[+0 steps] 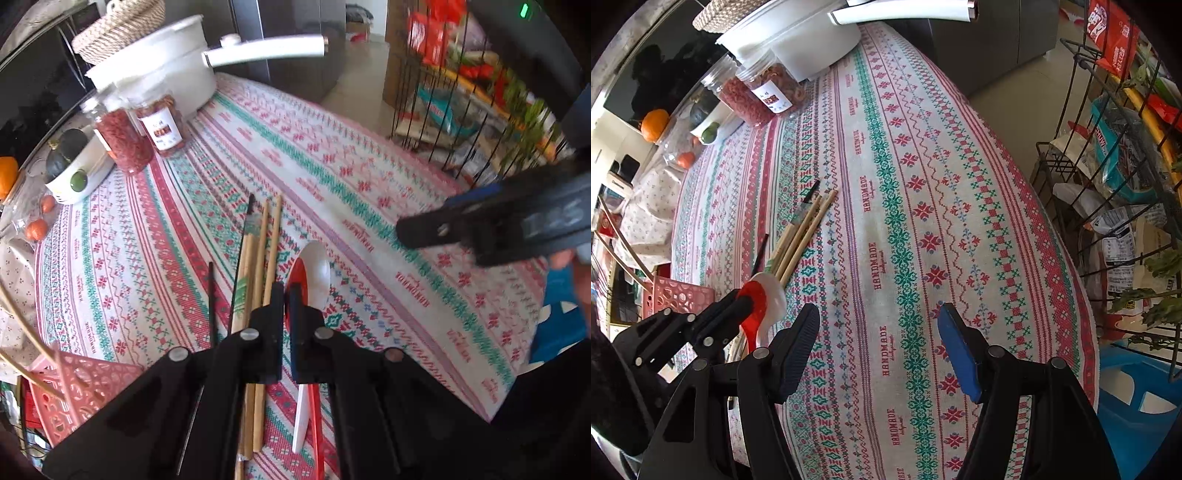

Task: Organize utensils
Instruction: 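Grasp the white spoon with the right gripper while the left gripper holds the red spoon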

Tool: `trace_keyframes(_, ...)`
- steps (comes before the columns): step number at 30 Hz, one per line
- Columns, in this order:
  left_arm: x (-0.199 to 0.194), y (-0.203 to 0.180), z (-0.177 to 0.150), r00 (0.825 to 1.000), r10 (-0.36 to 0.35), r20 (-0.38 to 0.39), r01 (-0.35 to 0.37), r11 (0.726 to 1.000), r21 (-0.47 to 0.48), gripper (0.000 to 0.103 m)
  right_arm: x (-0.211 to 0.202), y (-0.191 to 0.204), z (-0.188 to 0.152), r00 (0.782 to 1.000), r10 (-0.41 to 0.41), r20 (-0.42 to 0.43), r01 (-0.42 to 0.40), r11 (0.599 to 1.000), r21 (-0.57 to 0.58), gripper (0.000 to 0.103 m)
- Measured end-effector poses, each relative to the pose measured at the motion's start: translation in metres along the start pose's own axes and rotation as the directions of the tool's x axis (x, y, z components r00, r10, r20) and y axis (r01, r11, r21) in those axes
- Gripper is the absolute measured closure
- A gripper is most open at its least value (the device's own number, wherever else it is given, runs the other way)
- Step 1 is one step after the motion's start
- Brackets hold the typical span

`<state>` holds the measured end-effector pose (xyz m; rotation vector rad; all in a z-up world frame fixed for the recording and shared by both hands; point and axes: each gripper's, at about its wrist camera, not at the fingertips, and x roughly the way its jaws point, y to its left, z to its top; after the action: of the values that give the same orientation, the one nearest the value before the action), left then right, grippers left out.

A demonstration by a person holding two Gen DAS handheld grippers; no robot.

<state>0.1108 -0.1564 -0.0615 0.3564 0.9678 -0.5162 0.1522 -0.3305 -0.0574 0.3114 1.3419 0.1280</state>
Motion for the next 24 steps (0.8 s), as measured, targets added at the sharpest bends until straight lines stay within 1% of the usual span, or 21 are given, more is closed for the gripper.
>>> trace_keyframes(2,-0.011,0.005,-0.001,0.999,-0.027,0.02,0.028,0.999,-0.019,0.1,0.006,0.003,0.001,0.999,0.031,-0.016,-0.031,1.0,0.0,0.034)
trace_keyframes(4,-0.015,0.01,-0.004,0.999,-0.03,0.027,0.031,0.999,-0.039,0.1,0.01,0.005,0.002,0.996,0.08,-0.028,-0.08,0.997,0.014,0.034)
trace_keyframes(6,-0.017,0.019,-0.006,0.999,-0.018,0.033,0.02,0.997,-0.078,0.1,0.012,0.007,0.001,0.991,0.13,-0.034,-0.129,0.991,0.028,0.034)
trace_keyframes(8,-0.02,0.032,-0.009,0.998,-0.039,0.041,0.044,0.99,-0.137,0.1,0.01,0.012,0.0,0.981,0.192,-0.029,-0.191,0.981,0.031,0.035)
trace_keyframes(9,-0.022,0.038,-0.01,0.997,-0.057,0.047,0.064,0.984,-0.168,0.1,0.007,0.015,0.0,0.973,0.231,-0.02,-0.231,0.973,0.028,0.038)
trace_keyframes(10,-0.022,0.044,-0.011,0.996,-0.077,0.054,0.086,0.977,-0.197,0.1,0.004,0.018,-0.001,0.962,0.274,-0.012,-0.274,0.962,0.021,0.043)
trace_keyframes(11,-0.024,0.049,-0.012,0.993,-0.098,0.062,0.11,0.969,-0.223,0.1,0.001,0.022,-0.001,0.948,0.317,-0.005,-0.317,0.948,0.012,0.046)
trace_keyframes(13,-0.028,0.057,-0.014,0.986,-0.145,0.08,0.161,0.949,-0.27,0.1,-0.005,0.03,-0.002,0.916,0.402,0.004,-0.402,0.916,-0.003,0.056)
trace_keyframes(15,-0.028,0.061,-0.015,0.979,-0.184,0.089,0.203,0.931,-0.302,0.1,-0.009,0.036,-0.002,0.891,0.455,0.015,-0.454,0.891,-0.019,0.063)
trace_keyframes(17,-0.027,0.063,-0.016,0.971,-0.219,0.091,0.237,0.916,-0.322,0.1,-0.01,0.042,-0.002,0.88,0.474,0.028,-0.474,0.88,-0.032,0.068)
trace_keyframes(19,-0.025,0.061,-0.017,0.965,-0.247,0.088,0.262,0.906,-0.332,0.101,-0.011,0.046,0.0,0.878,0.478,0.041,-0.476,0.878,-0.047,0.075)
trace_keyframes(22,-0.023,0.057,-0.018,0.961,-0.264,0.077,0.275,0.904,-0.327,0.101,-0.009,0.052,0.003,0.881,0.47,0.053,-0.467,0.882,-0.066,0.084)
trace_keyframes(24,-0.022,0.056,-0.018,0.959,-0.273,0.074,0.282,0.903,-0.324,0.101,-0.005,0.054,0.005,0.882,0.469,0.045,-0.465,0.882,-0.077,0.086)
